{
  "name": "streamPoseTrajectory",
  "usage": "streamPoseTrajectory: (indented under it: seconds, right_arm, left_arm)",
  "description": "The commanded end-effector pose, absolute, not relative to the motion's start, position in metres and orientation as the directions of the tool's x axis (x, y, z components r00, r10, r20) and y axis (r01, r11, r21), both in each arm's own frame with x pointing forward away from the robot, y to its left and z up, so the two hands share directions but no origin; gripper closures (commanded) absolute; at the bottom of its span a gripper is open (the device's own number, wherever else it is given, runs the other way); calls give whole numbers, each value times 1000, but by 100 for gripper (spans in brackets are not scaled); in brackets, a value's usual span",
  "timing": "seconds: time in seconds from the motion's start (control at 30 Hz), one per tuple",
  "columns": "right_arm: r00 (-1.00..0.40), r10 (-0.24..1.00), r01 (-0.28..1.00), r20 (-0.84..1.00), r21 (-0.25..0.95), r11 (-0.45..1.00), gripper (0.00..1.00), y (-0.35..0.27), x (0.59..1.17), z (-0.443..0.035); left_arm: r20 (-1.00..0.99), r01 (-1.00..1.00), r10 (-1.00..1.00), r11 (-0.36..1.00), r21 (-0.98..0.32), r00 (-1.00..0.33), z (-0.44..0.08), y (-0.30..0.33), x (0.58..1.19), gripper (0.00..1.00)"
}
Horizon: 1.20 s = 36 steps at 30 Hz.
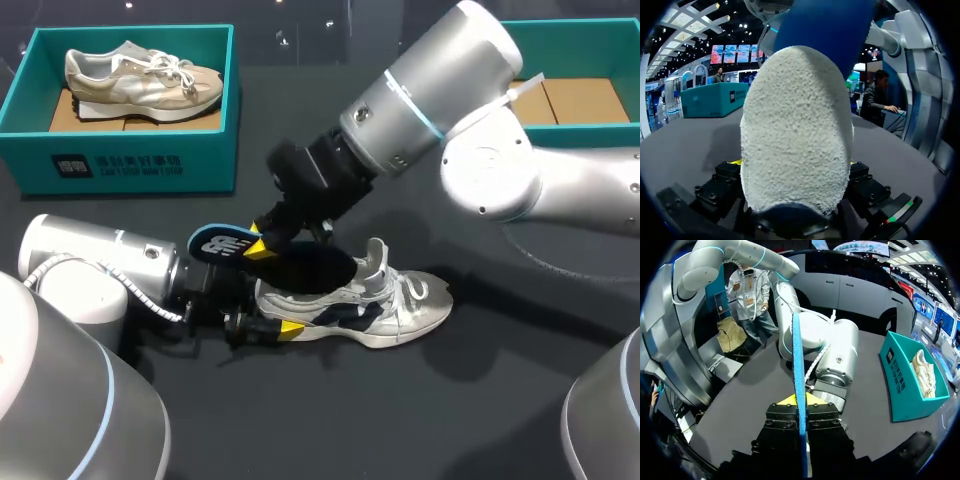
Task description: Take the shoe out of the shoebox, open the shoe tongue, remove and reinsert the insole, then place the shoe into the shoebox
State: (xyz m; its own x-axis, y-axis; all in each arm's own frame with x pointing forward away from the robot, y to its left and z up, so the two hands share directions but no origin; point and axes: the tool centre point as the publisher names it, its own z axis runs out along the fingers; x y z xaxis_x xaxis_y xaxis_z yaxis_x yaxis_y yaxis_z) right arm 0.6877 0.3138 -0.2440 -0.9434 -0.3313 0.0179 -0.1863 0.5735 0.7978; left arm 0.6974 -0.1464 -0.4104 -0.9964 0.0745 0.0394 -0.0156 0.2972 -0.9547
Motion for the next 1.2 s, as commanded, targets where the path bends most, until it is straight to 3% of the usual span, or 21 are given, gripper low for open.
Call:
streamPoseTrajectory:
  seconds: [0.03,0.1,0.5,0.7,0.8,0.93,1.2]
  right_arm:
    - [-946,-323,-183,-8,836,516,100,306,682,-216]
    - [-949,-313,-174,-42,896,408,100,305,679,-195]
    - [-951,-305,-176,-43,889,423,100,306,675,-183]
    - [-954,-290,-166,-72,936,312,100,289,664,-149]
    - [-960,-280,-102,-16,950,295,100,280,655,-134]
    - [-977,-189,67,97,986,156,100,259,644,-122]
    - [-984,-154,66,87,988,141,100,252,641,-119]
  left_arm:
    - [40,-16,76,299,-954,-996,-411,-147,698,100]
    - [40,-16,76,299,-954,-996,-411,-147,698,100]
    - [40,-16,76,299,-954,-996,-411,-147,698,100]
    - [40,-16,76,299,-954,-996,-411,-147,698,100]
    - [40,-16,76,299,-954,-996,-411,-147,698,100]
    - [40,-16,76,299,-954,-996,-411,-147,698,100]
    - [40,-16,76,299,-954,-996,-411,-147,698,100]
